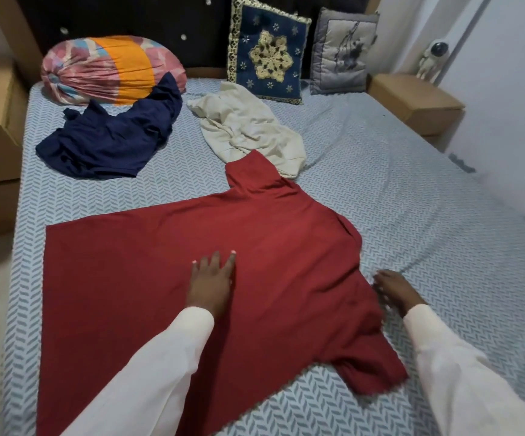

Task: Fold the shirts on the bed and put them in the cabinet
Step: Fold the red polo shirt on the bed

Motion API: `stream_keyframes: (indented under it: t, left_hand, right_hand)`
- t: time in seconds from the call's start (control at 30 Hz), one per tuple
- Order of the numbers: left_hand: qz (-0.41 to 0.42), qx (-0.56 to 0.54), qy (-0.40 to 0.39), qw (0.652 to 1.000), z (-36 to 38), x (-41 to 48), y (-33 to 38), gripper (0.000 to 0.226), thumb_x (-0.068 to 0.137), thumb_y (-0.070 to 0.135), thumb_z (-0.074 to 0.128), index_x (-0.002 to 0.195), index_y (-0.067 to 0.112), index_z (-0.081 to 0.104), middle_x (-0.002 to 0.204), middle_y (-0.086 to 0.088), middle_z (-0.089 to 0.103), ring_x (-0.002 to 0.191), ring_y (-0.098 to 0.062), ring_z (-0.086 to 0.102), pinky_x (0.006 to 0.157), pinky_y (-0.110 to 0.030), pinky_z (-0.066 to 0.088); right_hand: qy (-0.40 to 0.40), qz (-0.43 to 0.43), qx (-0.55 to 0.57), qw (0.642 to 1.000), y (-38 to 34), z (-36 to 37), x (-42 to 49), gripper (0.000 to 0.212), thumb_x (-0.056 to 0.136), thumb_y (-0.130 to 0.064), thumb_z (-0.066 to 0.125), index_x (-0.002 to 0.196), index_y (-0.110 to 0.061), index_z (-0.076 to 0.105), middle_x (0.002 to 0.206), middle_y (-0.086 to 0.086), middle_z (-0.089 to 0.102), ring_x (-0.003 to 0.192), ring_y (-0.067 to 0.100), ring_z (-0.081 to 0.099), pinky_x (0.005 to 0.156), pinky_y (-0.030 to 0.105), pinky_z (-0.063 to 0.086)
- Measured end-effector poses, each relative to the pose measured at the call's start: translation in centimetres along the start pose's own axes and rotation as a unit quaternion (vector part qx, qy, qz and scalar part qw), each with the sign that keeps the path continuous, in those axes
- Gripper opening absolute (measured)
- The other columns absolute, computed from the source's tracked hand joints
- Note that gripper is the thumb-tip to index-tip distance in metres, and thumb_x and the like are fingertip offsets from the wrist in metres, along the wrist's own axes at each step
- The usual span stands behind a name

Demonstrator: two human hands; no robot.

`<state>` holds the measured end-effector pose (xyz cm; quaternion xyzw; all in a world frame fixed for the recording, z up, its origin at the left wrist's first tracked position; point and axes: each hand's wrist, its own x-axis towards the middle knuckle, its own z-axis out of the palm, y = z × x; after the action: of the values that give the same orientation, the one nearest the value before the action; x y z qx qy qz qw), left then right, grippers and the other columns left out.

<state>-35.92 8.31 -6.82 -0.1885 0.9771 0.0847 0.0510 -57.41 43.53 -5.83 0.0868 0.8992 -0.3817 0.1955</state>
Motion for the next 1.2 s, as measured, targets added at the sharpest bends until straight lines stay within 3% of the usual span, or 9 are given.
stream_keyframes:
  t: [0.13,0.27,0.43,0.5,0.6,0.8,0.93,1.07,1.2]
  left_hand:
    - [0.136,-0.036,-0.049,0.989,2.4,-5.0,3.4,0.057,0.094,0.043,0.052,0.148,0.031,0.037,0.15,-0.01,0.036,0.142,-0.034,0.028,0.118,-0.047,0.017]
    - [0.185,-0.016,-0.044,0.982,4.4,-9.0,4.2,0.056,0.079,0.048,0.065,0.132,0.033,0.056,0.136,-0.009,0.055,0.127,-0.034,0.052,0.108,-0.048,0.04]
    - [0.225,-0.01,-0.001,0.974,4.3,-13.5,4.0,0.054,0.073,0.058,0.057,0.121,0.034,0.062,0.116,-0.001,0.063,0.103,-0.025,0.062,0.088,-0.038,0.054]
    - [0.241,-0.004,0.011,0.971,4.2,-15.3,3.6,0.055,0.076,0.062,0.053,0.122,0.033,0.062,0.11,0.002,0.062,0.096,-0.022,0.059,0.079,-0.035,0.054]
    - [0.251,0.005,0.008,0.968,4.1,-18.1,2.7,0.055,0.079,0.062,0.055,0.124,0.032,0.06,0.104,0.002,0.058,0.087,-0.022,0.055,0.068,-0.035,0.05]
    - [0.216,0.047,-0.031,0.975,3.6,-20.9,0.1,0.054,0.067,0.051,0.059,0.119,0.035,0.062,0.093,0.004,0.056,0.077,-0.02,0.058,0.058,-0.032,0.049]
    - [0.129,0.058,-0.077,0.987,2.0,-22.6,-0.6,0.062,0.061,0.033,0.07,0.121,0.031,0.058,0.096,0.003,0.057,0.082,-0.021,0.061,0.059,-0.032,0.051]
    - [0.062,0.044,-0.085,0.993,1.7,-24.3,-1.7,0.062,0.086,0.016,0.048,0.144,0.025,0.03,0.126,-0.001,0.046,0.113,-0.025,0.051,0.078,-0.037,0.047]
    - [0.015,0.068,-0.115,0.991,1.6,-25.6,-2.9,0.066,0.09,0.016,0.046,0.149,0.024,0.018,0.134,-0.003,0.041,0.118,-0.026,0.049,0.086,-0.039,0.046]
  right_hand:
    - [-0.088,-0.026,-0.027,0.995,-1.2,1.9,-1.9,0.036,0.095,-0.014,0.06,0.061,-0.014,0.047,0.047,0.002,0.043,0.036,0.009,0.037,0.038,0.019,0.027]
    - [-0.045,-0.001,0.005,0.999,-1.6,0.4,-2.3,0.024,0.085,-0.019,0.063,0.067,-0.016,0.049,0.061,0.008,0.045,0.05,0.015,0.04,0.051,0.022,0.033]
    - [-0.13,0.016,0.022,0.991,1.2,-0.3,-5.1,0.011,0.091,-0.02,0.067,0.083,-0.015,0.062,0.06,-0.004,0.058,0.048,0.008,0.052,0.046,0.014,0.039]
    - [-0.083,0.012,0.094,0.992,2.0,-0.5,-5.8,0.002,0.088,-0.011,0.069,0.087,-0.013,0.068,0.068,0.003,0.067,0.05,0.01,0.06,0.046,0.016,0.046]
    - [0.015,0.007,0.169,0.986,4.3,-0.8,-5.2,0.016,0.082,-0.024,0.074,0.072,-0.016,0.065,0.083,0.013,0.062,0.066,0.019,0.056,0.059,0.026,0.046]
    - [-0.158,0.002,0.004,0.987,5.8,-0.3,-9.4,0.032,0.073,-0.029,0.086,0.095,-0.007,0.076,0.087,0.009,0.076,0.078,0.023,0.071,0.075,0.032,0.057]
    - [-0.103,-0.027,0.057,0.993,6.9,-1.4,-11.3,0.022,0.088,-0.017,0.07,0.103,0.0,0.07,0.085,0.011,0.073,0.065,0.014,0.068,0.061,0.021,0.052]
    - [-0.084,-0.069,0.035,0.993,7.5,-1.9,-12.2,0.072,0.062,-0.056,0.079,0.115,-0.012,0.061,0.106,0.005,0.071,0.095,0.021,0.068,0.089,0.038,0.056]
    - [-0.104,-0.059,-0.14,0.983,6.8,-2.8,-13.5,0.071,0.066,-0.025,0.087,0.12,-0.022,0.041,0.105,0.007,0.064,0.094,0.025,0.063,0.08,0.033,0.052]
